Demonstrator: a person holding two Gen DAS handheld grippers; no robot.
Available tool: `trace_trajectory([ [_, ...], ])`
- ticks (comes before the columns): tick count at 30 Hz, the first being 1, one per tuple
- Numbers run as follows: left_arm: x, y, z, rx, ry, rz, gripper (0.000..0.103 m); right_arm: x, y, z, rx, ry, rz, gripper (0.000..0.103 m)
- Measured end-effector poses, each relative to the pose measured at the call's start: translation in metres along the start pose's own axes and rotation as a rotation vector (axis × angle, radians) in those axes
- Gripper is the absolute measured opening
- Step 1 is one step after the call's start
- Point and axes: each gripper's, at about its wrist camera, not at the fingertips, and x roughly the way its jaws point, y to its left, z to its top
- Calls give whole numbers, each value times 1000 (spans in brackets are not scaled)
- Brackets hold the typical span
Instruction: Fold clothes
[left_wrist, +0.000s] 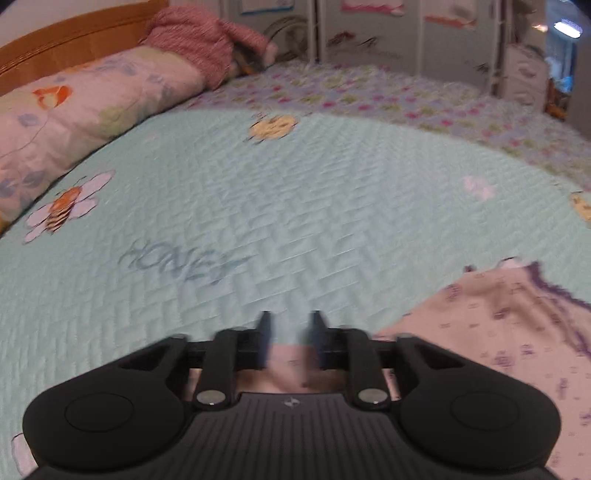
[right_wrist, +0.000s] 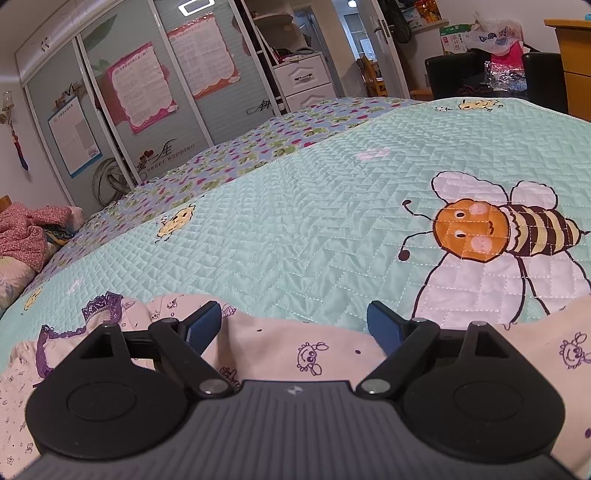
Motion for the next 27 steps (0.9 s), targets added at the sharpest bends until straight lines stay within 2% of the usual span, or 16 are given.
trace_trajectory([
  [1, -1, -4, 0, 20, -9, 4, 59, 0, 0, 0, 1, 0, 0, 86],
  [2, -2, -8, -1, 40, -10, -7, 60, 0, 0, 0, 1, 0, 1, 86],
  [4, 6, -14, -4, 73, 37, -12, 59, 0, 0, 0, 2, 0, 1, 87],
  [6, 15, -18, -8, 107, 86, 68, 57, -1, -2, 0, 11, -1, 8, 87],
  [7, 14, -17, -10, 106, 81, 114, 57, -1, -4, 1, 22, -3, 15, 87],
  [10, 14, -24, -10, 170, 82, 312, 51, -6, -10, 2, 63, -28, -19, 85],
  [11, 10, -28, -9, 188, 67, 345, 47, -8, -11, 3, 72, -39, -43, 85],
  [14, -9, -47, -3, 196, -26, 424, 46, -11, -19, 6, 116, -52, -59, 85],
  [15, -19, -60, -2, 197, -75, 427, 47, -13, -24, 7, 147, -58, -52, 85],
  [17, -39, -92, -3, 238, -166, 348, 54, -18, -33, 9, 201, -86, -66, 85],
  [18, -48, -110, -4, 265, -189, 270, 58, -21, -39, 11, 230, -106, -70, 85],
  [20, -59, -144, -5, 295, -178, 43, 59, -26, -51, 13, 303, -132, -17, 85],
  [22, -65, -185, -2, 333, -149, -191, 59, -31, -57, 15, 364, -153, 83, 85],
  [24, -67, -230, 4, 388, -138, -341, 59, -35, -52, 17, 357, -171, 162, 85],
  [27, -65, -288, 18, 419, -108, -510, 60, -33, -44, 18, 307, -168, 176, 85],
])
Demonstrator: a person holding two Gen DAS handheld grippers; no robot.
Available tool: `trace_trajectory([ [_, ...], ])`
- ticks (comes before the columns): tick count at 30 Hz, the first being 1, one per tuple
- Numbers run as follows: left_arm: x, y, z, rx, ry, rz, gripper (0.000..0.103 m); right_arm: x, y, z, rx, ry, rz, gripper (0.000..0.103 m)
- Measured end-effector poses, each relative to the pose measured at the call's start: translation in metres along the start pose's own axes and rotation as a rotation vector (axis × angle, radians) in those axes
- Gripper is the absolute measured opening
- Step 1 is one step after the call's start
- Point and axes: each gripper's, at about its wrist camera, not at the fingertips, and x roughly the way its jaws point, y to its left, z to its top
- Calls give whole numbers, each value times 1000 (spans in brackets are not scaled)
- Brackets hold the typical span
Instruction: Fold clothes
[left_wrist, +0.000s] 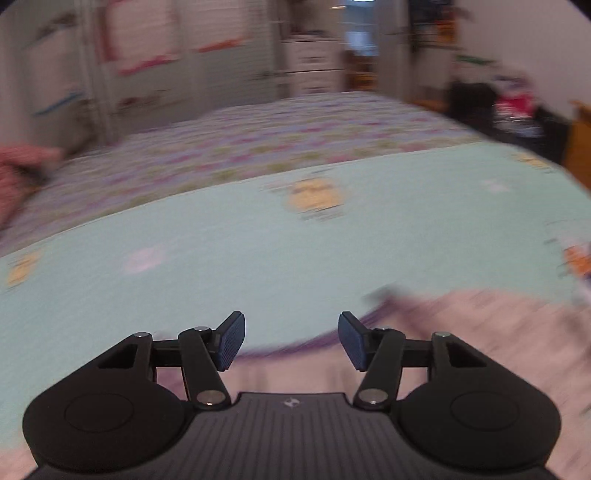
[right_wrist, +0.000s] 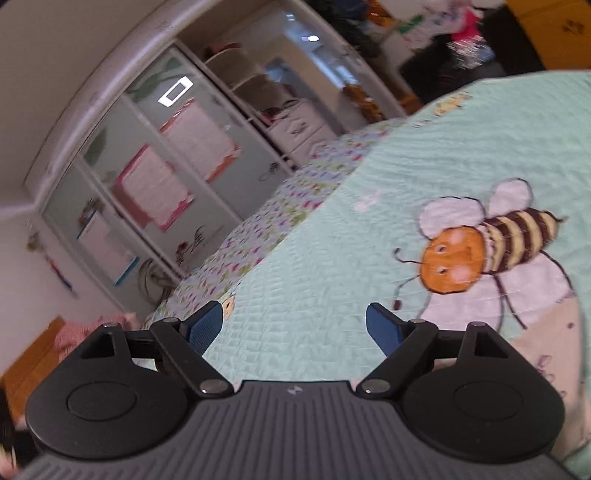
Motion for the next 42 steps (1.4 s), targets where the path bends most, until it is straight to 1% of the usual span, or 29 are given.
trace_trajectory([
  [2, 18, -20, 16, -7, 12, -85, 61, 3, -5, 0, 12, 15, -27, 85],
  [3, 27, -28, 22, 5, 26, -118, 63, 5, -8, 0, 23, 22, -36, 85],
  [4, 36, -39, 24, 30, 44, -134, 63, 5, -11, 1, 34, 27, -39, 85],
  [6, 50, -63, 24, 101, 77, -136, 63, 5, -12, 1, 36, 40, -38, 85],
  [9, 63, -86, 18, 212, 120, -135, 63, 8, -5, -3, -4, 78, -30, 85],
  [14, 74, -102, 6, 357, 177, -129, 62, 9, -7, -4, 10, 97, -44, 85],
  [16, 75, -104, 3, 396, 174, -141, 62, 10, -9, -4, 18, 102, -50, 85],
  [18, 74, -102, 5, 403, 177, -158, 61, 10, -10, -4, 18, 105, -53, 85],
  [21, 74, -95, 8, 375, 193, -201, 55, 11, -8, -5, -6, 109, -62, 85],
  [23, 73, -92, 6, 365, 205, -229, 55, 11, -9, -5, -2, 109, -61, 85],
  [25, 76, -92, 2, 368, 216, -234, 56, 11, -10, -4, 7, 109, -60, 85],
  [29, 79, -89, 1, 337, 217, -269, 54, 11, -8, -5, -4, 109, -69, 85],
  [30, 80, -87, 1, 324, 222, -286, 45, 12, -8, -5, -8, 109, -71, 85],
  [31, 79, -88, 1, 319, 229, -309, 28, 12, -8, -5, -11, 109, -73, 85],
  [33, 75, -94, 2, 334, 241, -345, 10, 12, -8, -5, -11, 109, -74, 85],
  [35, 70, -106, 1, 384, 217, -315, 8, 12, -8, -5, -10, 108, -74, 85],
  [37, 68, -117, 4, 417, 150, -259, 8, 12, -8, -5, -9, 106, -74, 85],
  [38, 70, -119, 10, 409, 110, -239, 8, 12, -8, -5, -12, 105, -78, 85],
  [39, 75, -121, 16, 389, 91, -236, 8, 13, -7, -5, -21, 106, -86, 85],
  [41, 90, -130, 24, 365, 87, -237, 8, 14, -5, -6, -41, 109, -102, 85],
  [42, 98, -137, 22, 392, 102, -225, 8, 14, -5, -7, -53, 111, -111, 85],
])
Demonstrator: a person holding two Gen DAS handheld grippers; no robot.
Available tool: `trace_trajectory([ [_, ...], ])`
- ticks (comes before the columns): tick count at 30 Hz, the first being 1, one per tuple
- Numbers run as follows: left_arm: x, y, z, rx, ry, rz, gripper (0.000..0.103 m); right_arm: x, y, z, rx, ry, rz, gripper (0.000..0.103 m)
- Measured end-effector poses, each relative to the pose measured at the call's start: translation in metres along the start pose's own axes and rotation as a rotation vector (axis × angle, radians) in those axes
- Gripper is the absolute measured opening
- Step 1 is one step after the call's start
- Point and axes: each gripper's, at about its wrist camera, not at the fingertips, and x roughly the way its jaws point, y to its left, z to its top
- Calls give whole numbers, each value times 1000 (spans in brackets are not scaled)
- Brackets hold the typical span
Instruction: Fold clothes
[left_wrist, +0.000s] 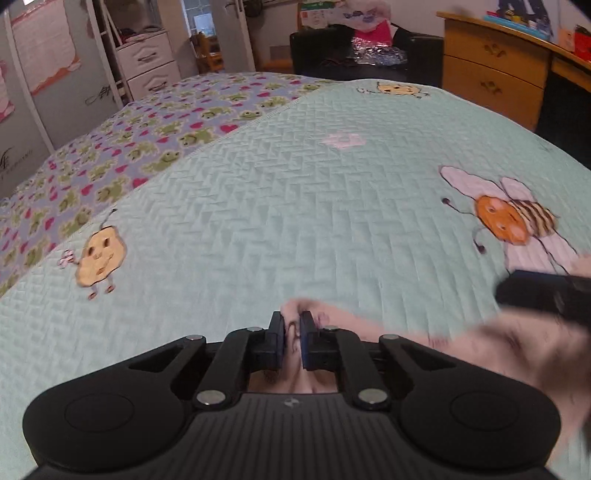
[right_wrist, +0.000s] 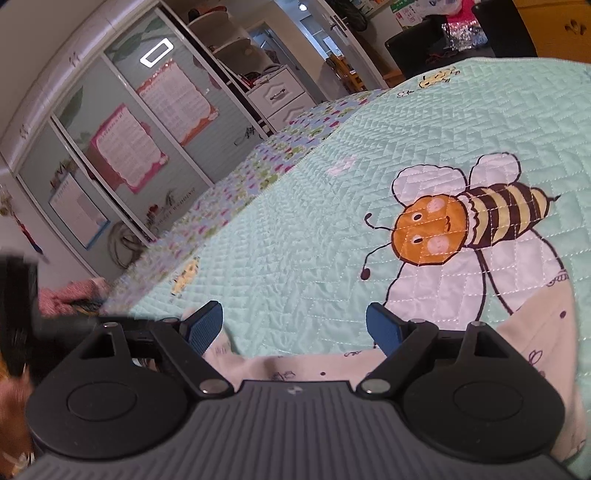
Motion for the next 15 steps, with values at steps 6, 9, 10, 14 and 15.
trace_trajectory([
  [6, -5, 5, 7, -79, -59, 84, 41, 3, 4, -2, -48, 8, -30, 85],
  [9, -42, 27, 5, -220, -183, 169, 59, 2, 3, -1, -39, 7, -26, 85],
  [10, -58, 37, 1, -290, -231, 195, 63, 1, 3, -1, -35, 3, -22, 85],
  [14, -107, 74, -37, -588, -264, 99, 76, -8, 5, 2, -22, -36, 46, 85],
  [15, -109, 77, -47, -609, -229, 56, 74, -12, 10, 2, -35, -51, 85, 85],
])
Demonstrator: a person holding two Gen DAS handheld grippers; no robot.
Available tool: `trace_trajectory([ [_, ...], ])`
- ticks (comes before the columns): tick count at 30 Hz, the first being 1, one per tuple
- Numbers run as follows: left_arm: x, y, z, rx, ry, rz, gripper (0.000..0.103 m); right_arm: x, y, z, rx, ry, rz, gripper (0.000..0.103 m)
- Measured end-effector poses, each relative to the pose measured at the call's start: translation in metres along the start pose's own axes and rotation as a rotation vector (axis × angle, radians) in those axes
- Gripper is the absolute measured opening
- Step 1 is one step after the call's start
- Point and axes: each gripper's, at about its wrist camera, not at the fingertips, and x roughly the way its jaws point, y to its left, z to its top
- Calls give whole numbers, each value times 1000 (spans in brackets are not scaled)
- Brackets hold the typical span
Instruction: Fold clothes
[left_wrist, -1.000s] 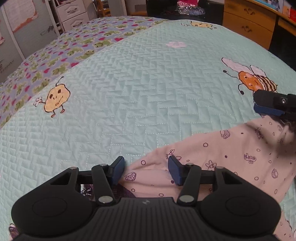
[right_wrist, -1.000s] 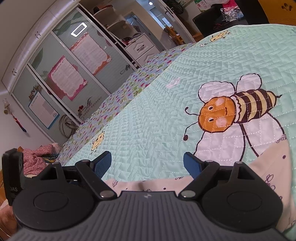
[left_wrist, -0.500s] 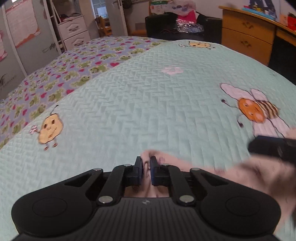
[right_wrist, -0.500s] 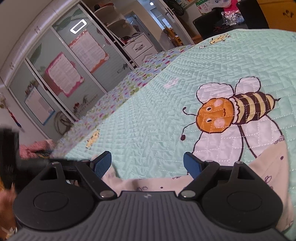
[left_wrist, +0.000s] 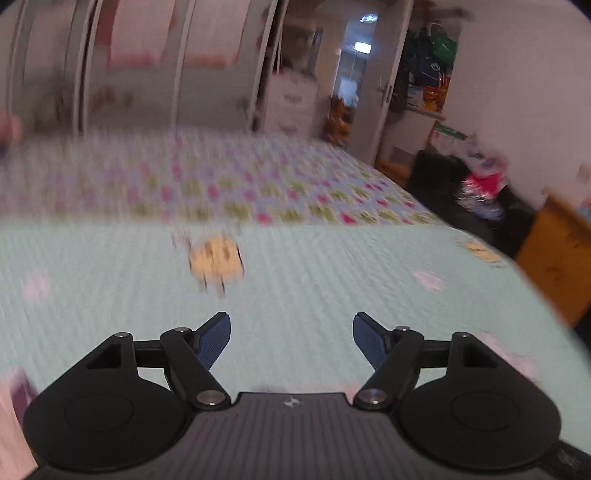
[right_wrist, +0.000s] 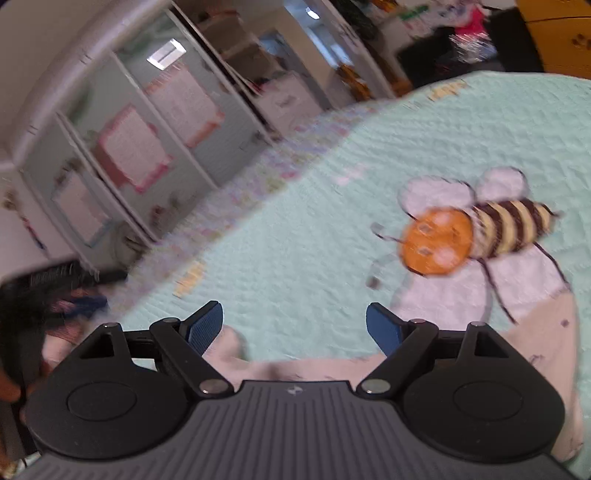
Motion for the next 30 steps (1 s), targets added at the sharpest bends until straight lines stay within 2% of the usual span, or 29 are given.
trace_trajectory([
  [2, 3, 10, -13, -26, 92, -28, 73, -4, 12, 0, -32, 3, 91, 85],
  [5, 20, 25, -32, -122, 224, -75, 64, 4, 28, -6, -44, 111, 270, 85],
  [7, 33, 33, -41, -191, 255, -84, 63, 13, 36, -14, -55, 191, 338, 85],
  [9, 44, 39, -46, -247, 256, -86, 63, 21, 42, -22, -90, 247, 321, 85],
  [11, 54, 40, -44, -275, 224, -77, 63, 28, 44, -28, -124, 272, 251, 85],
  [13, 66, 38, -35, -253, 175, -41, 63, 31, 41, -30, -129, 277, 206, 85],
  [15, 76, 35, -30, -236, 149, 9, 62, 31, 37, -29, -122, 274, 196, 85],
  [18, 65, 32, -26, -241, 108, -21, 62, 30, 34, -30, -119, 273, 199, 85],
  [21, 39, 26, -28, -190, 58, -43, 64, 28, 33, -32, -107, 269, 208, 85],
  [23, 29, 19, -33, -126, 75, -50, 65, 28, 33, -30, -91, 271, 219, 85],
  [24, 31, 16, -38, -95, 103, -44, 69, 29, 34, -30, -86, 273, 224, 85],
  [25, 37, 14, -45, -64, 146, -19, 72, 29, 34, -29, -82, 275, 230, 85],
  [26, 45, 10, -50, -19, 176, 24, 71, 30, 34, -29, -77, 277, 235, 85],
  [29, 63, -11, -56, 158, 162, 137, 77, 30, 35, -29, -91, 263, 198, 85],
  [30, 68, -15, -54, 176, 161, 168, 81, 30, 35, -29, -90, 256, 189, 85],
])
